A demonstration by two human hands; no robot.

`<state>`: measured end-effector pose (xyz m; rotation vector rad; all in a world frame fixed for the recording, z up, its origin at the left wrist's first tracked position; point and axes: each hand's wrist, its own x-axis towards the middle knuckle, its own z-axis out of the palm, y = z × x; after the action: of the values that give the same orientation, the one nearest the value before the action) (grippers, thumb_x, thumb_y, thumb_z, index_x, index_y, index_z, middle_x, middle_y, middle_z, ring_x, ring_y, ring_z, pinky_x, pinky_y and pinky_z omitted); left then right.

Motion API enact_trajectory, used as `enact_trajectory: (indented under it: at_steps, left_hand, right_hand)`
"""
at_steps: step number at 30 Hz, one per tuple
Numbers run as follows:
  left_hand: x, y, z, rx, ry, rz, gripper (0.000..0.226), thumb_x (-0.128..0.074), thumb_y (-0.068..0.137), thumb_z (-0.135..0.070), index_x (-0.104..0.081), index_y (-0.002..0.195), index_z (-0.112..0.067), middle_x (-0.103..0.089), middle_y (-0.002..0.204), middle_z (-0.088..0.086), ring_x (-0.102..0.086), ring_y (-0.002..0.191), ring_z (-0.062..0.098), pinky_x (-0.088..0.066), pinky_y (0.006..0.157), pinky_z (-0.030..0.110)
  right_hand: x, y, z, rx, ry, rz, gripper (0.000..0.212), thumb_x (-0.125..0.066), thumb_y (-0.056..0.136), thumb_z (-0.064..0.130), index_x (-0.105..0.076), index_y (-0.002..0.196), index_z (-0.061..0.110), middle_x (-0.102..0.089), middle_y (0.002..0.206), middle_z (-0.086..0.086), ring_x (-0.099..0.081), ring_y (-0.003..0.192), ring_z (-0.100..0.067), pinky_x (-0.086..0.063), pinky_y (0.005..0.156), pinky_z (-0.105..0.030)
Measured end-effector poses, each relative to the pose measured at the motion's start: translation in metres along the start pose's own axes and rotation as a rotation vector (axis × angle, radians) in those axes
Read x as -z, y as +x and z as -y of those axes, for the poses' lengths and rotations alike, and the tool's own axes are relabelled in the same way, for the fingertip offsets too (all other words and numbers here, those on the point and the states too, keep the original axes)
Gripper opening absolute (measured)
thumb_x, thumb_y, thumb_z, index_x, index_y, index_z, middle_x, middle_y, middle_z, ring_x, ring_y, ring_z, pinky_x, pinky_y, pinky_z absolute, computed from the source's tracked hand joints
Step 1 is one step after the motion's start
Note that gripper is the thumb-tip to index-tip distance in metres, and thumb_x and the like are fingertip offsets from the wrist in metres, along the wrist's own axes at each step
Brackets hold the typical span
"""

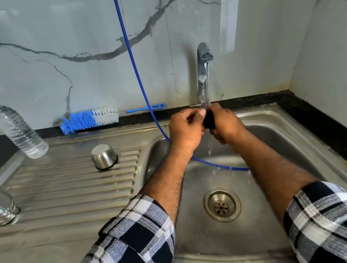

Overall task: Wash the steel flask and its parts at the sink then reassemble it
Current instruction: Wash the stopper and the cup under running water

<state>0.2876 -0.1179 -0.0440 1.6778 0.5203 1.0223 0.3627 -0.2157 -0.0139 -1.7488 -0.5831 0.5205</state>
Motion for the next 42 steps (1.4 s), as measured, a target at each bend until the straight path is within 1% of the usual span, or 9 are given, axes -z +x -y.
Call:
enact_trajectory:
  at_steps: [4, 10, 14, 19, 25, 28, 32, 36, 42]
  left_hand:
    - [0.002, -0.004, 0.004, -0.264, 0.246, 0.063, 0.023, -0.068, 0.094, -0.037, -0.078, 0.104, -0.018, -0.072, 0.091, -0.008, -0.071, 0.07, 0.02, -0.063, 0.069, 0.04]
    - [-0.002, 0.0, -0.008, 0.256, -0.068, -0.115, 0.031, -0.068, 0.103, -0.031, -0.072, 0.08, -0.01, -0.072, 0.068, 0.006, -0.066, 0.05, 0.016, -0.055, 0.049, 0.028]
    - [0.003, -0.002, -0.017, 0.523, -0.376, -0.109, 0.028, -0.067, 0.104, -0.027, -0.073, 0.089, -0.004, -0.068, 0.069, 0.007, -0.056, 0.049, 0.014, -0.046, 0.045, 0.024]
    - [0.003, -0.003, -0.011, 0.204, -0.068, -0.087, 0.03, -0.065, 0.105, -0.03, -0.072, 0.082, -0.013, -0.069, 0.062, -0.001, -0.063, 0.053, 0.014, -0.05, 0.051, 0.026]
    - [0.004, -0.005, -0.001, -0.368, 0.286, 0.004, 0.026, -0.067, 0.096, -0.034, -0.076, 0.106, -0.011, -0.073, 0.096, 0.002, -0.069, 0.083, 0.017, -0.057, 0.076, 0.028]
    - [0.002, -0.004, 0.002, -0.188, 0.266, -0.057, 0.031, -0.063, 0.098, -0.043, -0.075, 0.098, -0.014, -0.074, 0.083, 0.0, -0.071, 0.072, 0.017, -0.059, 0.068, 0.032]
    - [0.003, -0.002, -0.007, 0.319, -0.052, -0.118, 0.036, -0.063, 0.106, -0.033, -0.069, 0.08, -0.008, -0.066, 0.058, 0.003, -0.056, 0.044, 0.011, -0.046, 0.044, 0.023]
    - [0.009, -0.003, -0.014, 0.635, -0.313, -0.035, 0.029, -0.065, 0.105, -0.035, -0.071, 0.094, -0.009, -0.068, 0.07, 0.005, -0.055, 0.05, 0.011, -0.041, 0.045, 0.024]
    - [0.001, -0.008, -0.016, 0.19, -0.103, 0.016, 0.024, -0.068, 0.104, -0.026, -0.072, 0.085, -0.011, -0.069, 0.064, -0.002, -0.063, 0.055, 0.016, -0.057, 0.053, 0.032]
  right_hand:
    - [0.016, -0.005, 0.007, -0.328, 0.265, 0.233, 0.066, -0.036, 0.103, 0.057, -0.059, 0.053, 0.018, -0.038, 0.054, 0.0, -0.02, 0.046, -0.014, -0.012, 0.047, -0.022]
    - [-0.004, 0.005, -0.002, 0.289, -0.19, -0.034, 0.049, -0.038, 0.112, 0.053, -0.067, 0.104, 0.014, -0.07, 0.089, -0.004, -0.064, 0.08, -0.019, -0.047, 0.07, -0.034]
    - [0.003, 0.008, -0.019, 0.55, -0.31, 0.067, 0.041, -0.039, 0.112, 0.047, -0.058, 0.136, 0.019, -0.066, 0.124, -0.003, -0.063, 0.114, -0.018, -0.052, 0.095, -0.035]
    - [-0.004, 0.003, -0.01, 0.44, -0.298, -0.072, 0.038, -0.034, 0.113, 0.049, -0.059, 0.108, 0.02, -0.07, 0.092, -0.003, -0.067, 0.086, -0.024, -0.053, 0.074, -0.038]
    - [0.014, -0.007, 0.013, -0.296, 0.253, 0.177, 0.062, -0.036, 0.103, 0.069, -0.053, 0.07, 0.019, -0.039, 0.055, 0.001, -0.027, 0.043, -0.014, -0.02, 0.044, -0.022]
    - [0.009, -0.004, 0.01, -0.187, 0.125, 0.123, 0.065, -0.035, 0.105, 0.071, -0.06, 0.078, 0.018, -0.047, 0.058, 0.001, -0.037, 0.046, -0.013, -0.027, 0.047, -0.023]
    - [-0.001, 0.004, 0.0, 0.278, -0.303, 0.026, 0.056, -0.034, 0.111, 0.059, -0.067, 0.101, 0.015, -0.066, 0.092, -0.002, -0.064, 0.089, -0.02, -0.045, 0.07, -0.031]
    - [0.009, 0.004, -0.012, 0.462, -0.322, 0.117, 0.038, -0.039, 0.113, 0.046, -0.053, 0.141, 0.024, -0.064, 0.131, -0.001, -0.062, 0.116, -0.016, -0.049, 0.096, -0.034]
    - [0.005, 0.004, -0.003, 0.307, -0.232, -0.107, 0.05, -0.035, 0.111, 0.053, -0.065, 0.092, 0.017, -0.066, 0.079, -0.002, -0.062, 0.072, -0.021, -0.045, 0.063, -0.033]
